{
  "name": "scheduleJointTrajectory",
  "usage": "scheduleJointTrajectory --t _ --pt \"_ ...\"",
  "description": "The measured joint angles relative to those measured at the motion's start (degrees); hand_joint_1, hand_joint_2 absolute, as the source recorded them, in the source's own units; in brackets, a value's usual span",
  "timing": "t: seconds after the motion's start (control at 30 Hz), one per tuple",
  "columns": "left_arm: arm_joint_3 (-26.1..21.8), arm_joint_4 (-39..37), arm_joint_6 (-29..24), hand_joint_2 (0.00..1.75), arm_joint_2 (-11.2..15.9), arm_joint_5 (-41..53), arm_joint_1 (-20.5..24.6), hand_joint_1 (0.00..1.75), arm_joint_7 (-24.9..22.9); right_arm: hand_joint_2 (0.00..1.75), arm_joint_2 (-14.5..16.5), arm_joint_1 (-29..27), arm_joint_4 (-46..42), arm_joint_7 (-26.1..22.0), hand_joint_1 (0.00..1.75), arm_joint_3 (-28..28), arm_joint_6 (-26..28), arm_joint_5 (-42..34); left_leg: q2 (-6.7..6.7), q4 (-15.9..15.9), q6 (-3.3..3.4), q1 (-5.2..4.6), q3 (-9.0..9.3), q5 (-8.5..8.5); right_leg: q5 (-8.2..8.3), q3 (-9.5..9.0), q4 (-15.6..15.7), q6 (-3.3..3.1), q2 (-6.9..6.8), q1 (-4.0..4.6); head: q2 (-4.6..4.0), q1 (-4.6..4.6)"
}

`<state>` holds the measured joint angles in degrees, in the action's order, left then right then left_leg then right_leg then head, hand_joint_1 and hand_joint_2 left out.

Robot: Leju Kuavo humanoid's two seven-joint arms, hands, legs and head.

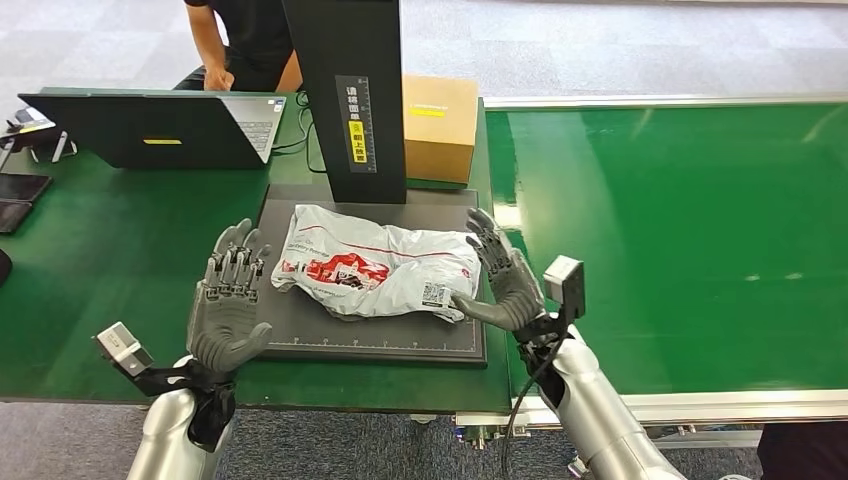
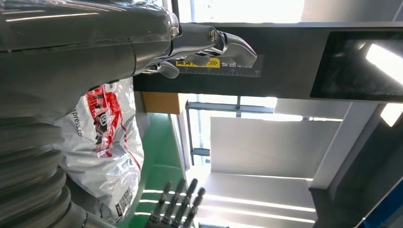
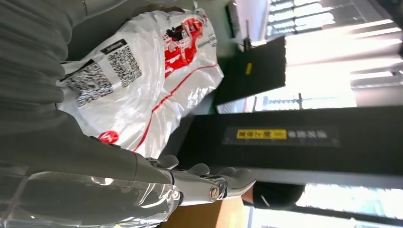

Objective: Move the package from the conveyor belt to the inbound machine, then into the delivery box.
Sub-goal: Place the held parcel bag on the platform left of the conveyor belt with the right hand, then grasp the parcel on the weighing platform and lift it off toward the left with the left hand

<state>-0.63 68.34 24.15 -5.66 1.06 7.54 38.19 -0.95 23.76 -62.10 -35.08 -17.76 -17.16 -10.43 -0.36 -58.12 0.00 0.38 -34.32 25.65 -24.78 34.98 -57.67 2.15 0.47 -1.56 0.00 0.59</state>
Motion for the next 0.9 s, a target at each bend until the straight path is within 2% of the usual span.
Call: scheduleJointTrajectory --t 0.27,0.43,0.9 --pt "-1.6 3.2 0.4 1.75 -0.1 1.1 -2.7 0.0 -1.0 1.75 0.8 -10.8 -13.2 0.8 0.0 9.8 4.7 5.9 -0.01 0.0 -0.02 0.0 0.01 0.03 -0.03 0.01 0.0 -0.01 -0.01 0.0 0.0 0.0" --pt "-2.3 4.0 0.8 1.75 -0.4 1.6 -3.8 0.0 -1.0 1.75 1.8 -15.2 -17.8 0.7 0.0 12.9 6.3 10.5 0.01 0.0 -0.04 0.0 0.01 0.04 -0.05 0.03 0.0 -0.05 0.02 0.01 0.0 0.0" --pt "-2.7 4.9 1.3 1.75 -1.1 2.1 -4.2 0.0 -1.7 1.75 4.9 -17.5 -22.2 1.7 0.0 14.8 9.1 15.8 0.03 0.0 -0.04 0.0 0.02 0.04 -0.05 0.03 0.0 -0.05 0.02 0.0 0.0 0.0"
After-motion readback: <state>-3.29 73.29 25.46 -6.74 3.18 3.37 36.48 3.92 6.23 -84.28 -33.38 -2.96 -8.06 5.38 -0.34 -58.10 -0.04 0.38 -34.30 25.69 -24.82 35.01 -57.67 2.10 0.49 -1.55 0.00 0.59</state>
